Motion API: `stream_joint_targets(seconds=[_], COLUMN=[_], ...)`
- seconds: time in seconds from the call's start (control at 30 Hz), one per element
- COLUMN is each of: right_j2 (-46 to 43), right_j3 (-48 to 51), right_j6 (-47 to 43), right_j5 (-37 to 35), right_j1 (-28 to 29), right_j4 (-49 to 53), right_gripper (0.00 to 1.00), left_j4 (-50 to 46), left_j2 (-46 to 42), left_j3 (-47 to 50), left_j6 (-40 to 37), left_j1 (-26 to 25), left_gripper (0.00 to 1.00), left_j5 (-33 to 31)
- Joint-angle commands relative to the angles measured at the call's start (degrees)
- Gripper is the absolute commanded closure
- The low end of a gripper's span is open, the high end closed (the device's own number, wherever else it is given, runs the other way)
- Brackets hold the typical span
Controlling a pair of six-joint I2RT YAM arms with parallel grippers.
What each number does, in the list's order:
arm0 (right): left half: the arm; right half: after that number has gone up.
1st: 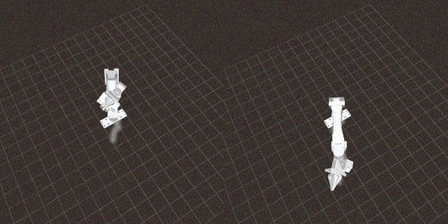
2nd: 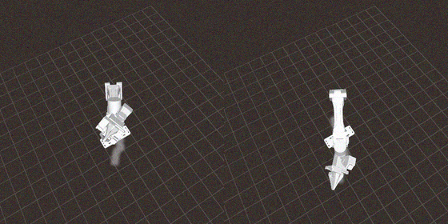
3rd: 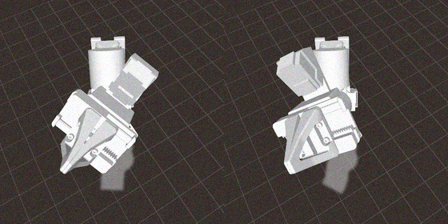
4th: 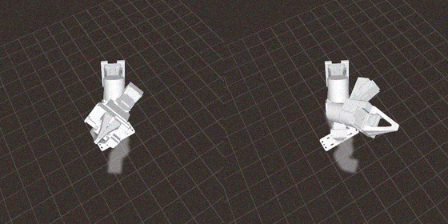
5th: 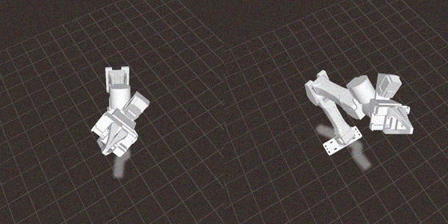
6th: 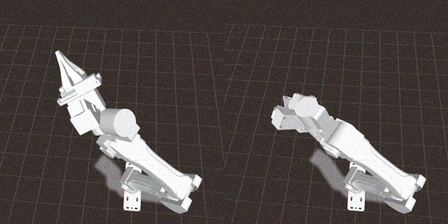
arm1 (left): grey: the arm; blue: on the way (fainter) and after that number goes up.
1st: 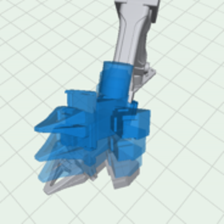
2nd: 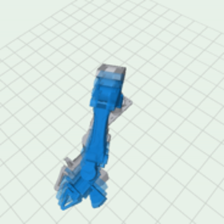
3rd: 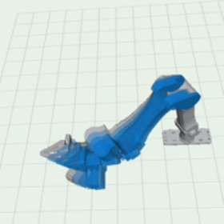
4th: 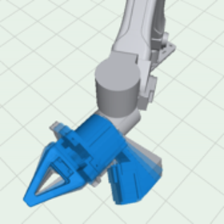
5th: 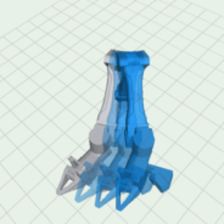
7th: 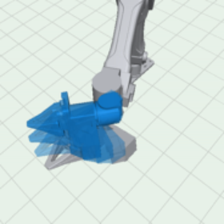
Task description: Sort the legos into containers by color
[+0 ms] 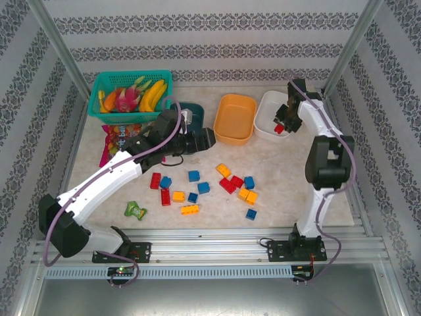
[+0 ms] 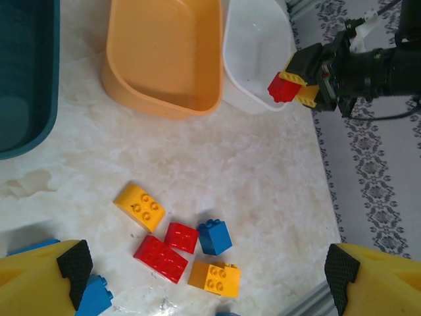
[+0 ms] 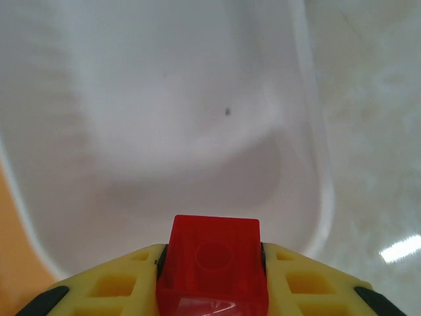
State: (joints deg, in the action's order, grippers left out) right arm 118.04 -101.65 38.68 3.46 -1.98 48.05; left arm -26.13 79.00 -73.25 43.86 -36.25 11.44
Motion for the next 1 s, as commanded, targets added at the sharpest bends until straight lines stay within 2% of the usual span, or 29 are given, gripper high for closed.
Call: stream_joint_targets(seconds=[0.0, 0.17, 0.33, 0.47, 0.63, 0.73, 0.97], right_j2=[6.35, 14.25, 18.43, 18.03, 13.29, 7.85, -13.00], right_j3=[-8.47, -15.56, -21.07, -22.19, -20.41, -16.06, 3.52], right_j6=[-1.37, -0.48, -0.48, -1.29, -2.90, -3.34, -3.34], right_j5=[0.79, 2.13, 3.86, 4.20, 3.42, 3.22, 2.77], right_j1=[-0.88, -1.44, -1.54, -1.44, -1.36, -1.27, 0.93], right_j4=[3.97, 5.55, 7.36, 8.18, 8.02, 6.41, -0.06], right_gripper=[0.71, 0.66, 0.53, 0.40, 0.38, 0.38, 0.39], left_j4=[2.31, 2.23, 4.24, 5.29, 5.10, 3.18, -2.73], left_j2=[1.41, 3.02, 3.26, 3.15, 3.86, 5.62, 8.35], left_j3=[-1.85, -1.83, -1.45, -2.45, -5.94, -10.78, -19.38], left_j6=[0.57, 1.07, 1.48, 1.13, 0.04, -1.02, -3.35], left_j1=[0.73, 0.87, 0.81, 0.80, 0.81, 0.82, 0.79], left_gripper=[0.07, 0.07, 0.07, 0.07, 0.07, 0.07, 0.07], left_j5=[0.70, 0.01, 0.83, 1.63, 2.33, 3.03, 2.75])
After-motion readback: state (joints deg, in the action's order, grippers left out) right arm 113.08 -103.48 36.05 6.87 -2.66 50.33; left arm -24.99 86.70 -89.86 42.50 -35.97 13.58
